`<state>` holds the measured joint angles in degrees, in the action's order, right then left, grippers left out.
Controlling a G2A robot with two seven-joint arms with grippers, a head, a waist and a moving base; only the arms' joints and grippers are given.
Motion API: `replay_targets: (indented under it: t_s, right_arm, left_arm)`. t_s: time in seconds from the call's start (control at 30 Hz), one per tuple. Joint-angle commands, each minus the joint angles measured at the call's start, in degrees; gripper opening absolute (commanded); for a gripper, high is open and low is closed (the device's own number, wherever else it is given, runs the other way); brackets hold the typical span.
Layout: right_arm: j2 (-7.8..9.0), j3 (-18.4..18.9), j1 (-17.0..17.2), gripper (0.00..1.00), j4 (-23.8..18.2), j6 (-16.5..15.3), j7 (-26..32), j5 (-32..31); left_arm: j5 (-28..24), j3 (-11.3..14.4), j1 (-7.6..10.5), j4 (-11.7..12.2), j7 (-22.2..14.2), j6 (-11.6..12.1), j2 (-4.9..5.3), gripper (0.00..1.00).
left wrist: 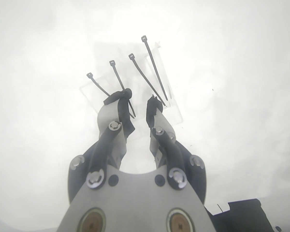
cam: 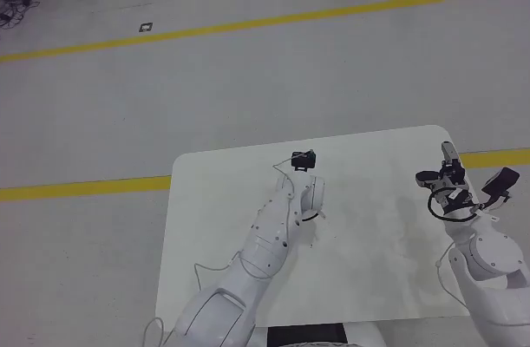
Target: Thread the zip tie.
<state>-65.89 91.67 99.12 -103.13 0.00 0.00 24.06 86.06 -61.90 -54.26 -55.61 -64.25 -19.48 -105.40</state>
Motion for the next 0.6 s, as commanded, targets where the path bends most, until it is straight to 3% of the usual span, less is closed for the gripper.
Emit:
replay_targets:
  t_s: [0.0,0.17,0.57]
  right_arm:
    - [0.0,0.0,0.0,1.0,0.0,0.0,0.0,0.0]
    - [0.0,0.0,0.0,1.0,0.0,0.0,0.0,0.0]
    - [0.0,0.0,0.0,1.0,0.0,0.0,0.0,0.0]
  left_arm:
    - [1.0,-0.53,-0.3,-0.1,0.12,0.0,-0.37,0.17]
    - [3.89,-1.98,-0.65,0.49,0.46,0.0,-1.28,0.18]
    - [3.89,-2.6,0.56,3.62,1.77,0.0,-2.4,0.19]
